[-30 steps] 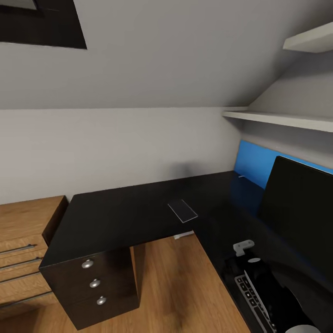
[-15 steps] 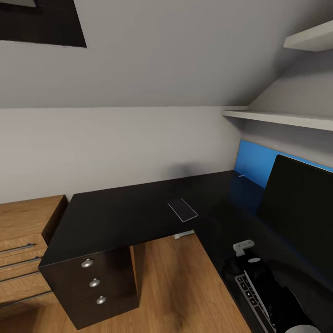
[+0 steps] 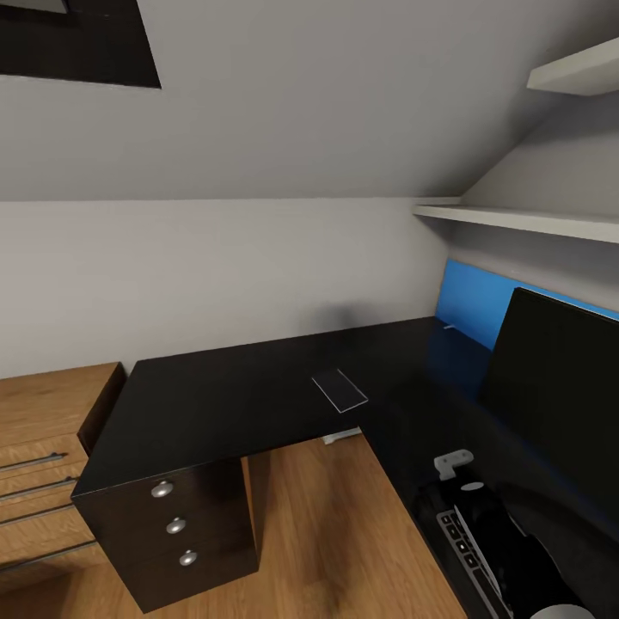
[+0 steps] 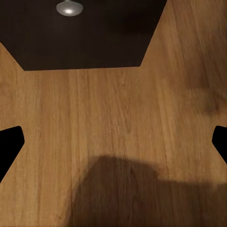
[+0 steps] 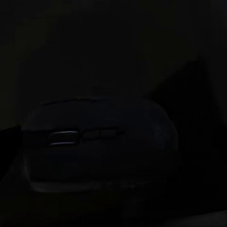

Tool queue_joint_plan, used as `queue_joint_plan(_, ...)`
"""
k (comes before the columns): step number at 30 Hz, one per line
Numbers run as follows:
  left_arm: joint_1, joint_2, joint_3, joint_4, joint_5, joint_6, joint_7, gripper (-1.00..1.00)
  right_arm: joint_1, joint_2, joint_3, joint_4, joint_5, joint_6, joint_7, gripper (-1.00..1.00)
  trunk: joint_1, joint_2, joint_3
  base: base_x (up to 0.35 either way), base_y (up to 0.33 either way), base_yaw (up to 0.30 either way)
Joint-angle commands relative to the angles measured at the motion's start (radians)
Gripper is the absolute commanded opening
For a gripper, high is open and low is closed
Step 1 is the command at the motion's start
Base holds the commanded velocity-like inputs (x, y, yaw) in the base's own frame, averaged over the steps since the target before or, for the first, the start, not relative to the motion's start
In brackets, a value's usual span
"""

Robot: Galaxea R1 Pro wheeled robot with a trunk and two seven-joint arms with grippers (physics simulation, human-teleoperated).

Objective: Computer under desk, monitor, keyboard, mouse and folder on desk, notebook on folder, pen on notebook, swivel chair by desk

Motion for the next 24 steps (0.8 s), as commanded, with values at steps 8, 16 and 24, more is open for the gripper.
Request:
queue_joint_plan(8,-0.001,0.0,-0.009,0.0,0.008,-0.003,0.0,1.0,0.0,0.0,0.001,-0.001,0.026,0.005,0.008,1.0,0.0,-0.001,-0.001,0.0,0.0,0.0)
queue_joint_plan(16,-0.001,0.0,-0.009,0.0,0.008,-0.003,0.0,1.0,0.0,0.002,-0.01,-0.046,0.025,-0.004,0.002,1.0,0.0,-0.001,-0.001,0.0,0.0,0.0)
queue_joint_plan(24,-0.001,0.0,-0.009,0.001,0.008,-0.003,0.0,1.0,0.0,0.021,-0.025,-0.164,0.016,0.002,0.004,1.0,0.0,-0.001,-0.001,0.0,0.0,0.0)
